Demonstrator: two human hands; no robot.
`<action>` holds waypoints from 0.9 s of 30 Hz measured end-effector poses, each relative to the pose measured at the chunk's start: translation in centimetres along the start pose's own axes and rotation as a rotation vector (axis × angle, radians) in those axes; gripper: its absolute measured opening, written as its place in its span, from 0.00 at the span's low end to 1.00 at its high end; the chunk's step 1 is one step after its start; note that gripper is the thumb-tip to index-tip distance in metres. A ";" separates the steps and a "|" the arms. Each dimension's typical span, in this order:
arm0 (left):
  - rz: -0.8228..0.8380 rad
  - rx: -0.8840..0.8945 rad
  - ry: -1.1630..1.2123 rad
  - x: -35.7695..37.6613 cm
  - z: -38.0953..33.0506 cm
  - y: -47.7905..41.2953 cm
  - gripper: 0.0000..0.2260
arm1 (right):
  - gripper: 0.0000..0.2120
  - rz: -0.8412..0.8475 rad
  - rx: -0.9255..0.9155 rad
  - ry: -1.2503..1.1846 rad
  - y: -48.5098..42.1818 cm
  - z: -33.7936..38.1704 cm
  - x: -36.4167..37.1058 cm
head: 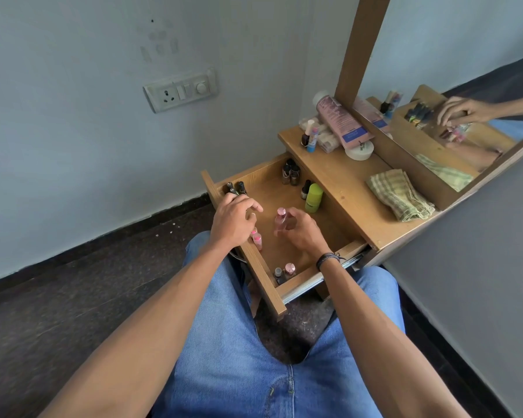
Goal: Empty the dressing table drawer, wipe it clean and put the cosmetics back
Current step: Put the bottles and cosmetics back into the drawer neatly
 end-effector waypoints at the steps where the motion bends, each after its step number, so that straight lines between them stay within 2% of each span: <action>1: -0.001 0.002 0.003 0.0 0.0 0.0 0.09 | 0.16 0.016 0.003 0.002 0.0 0.0 0.0; 4: -0.008 0.001 0.006 0.0 0.1 0.0 0.09 | 0.15 0.053 0.002 0.047 0.7 0.1 -0.2; 16: -0.032 0.007 0.030 0.0 0.1 0.0 0.09 | 0.20 0.309 -0.025 0.309 4.3 0.7 -0.4; 25: -0.035 0.006 0.053 -0.1 0.1 0.2 0.08 | 0.13 0.345 -0.067 0.343 5.4 1.0 -0.3; 27: -0.032 0.008 0.052 -0.2 0.1 0.2 0.08 | 0.14 0.363 -0.058 0.372 5.7 1.0 -0.4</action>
Point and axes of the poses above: each hand's wrist, its own y-axis away from the middle knuckle, its own x-axis out of the palm, z = x × y, the point moved 8 cm from there along -y, towards the middle knuckle, and after that the axes turned 11 degrees about -y, right-handed, at the moved point
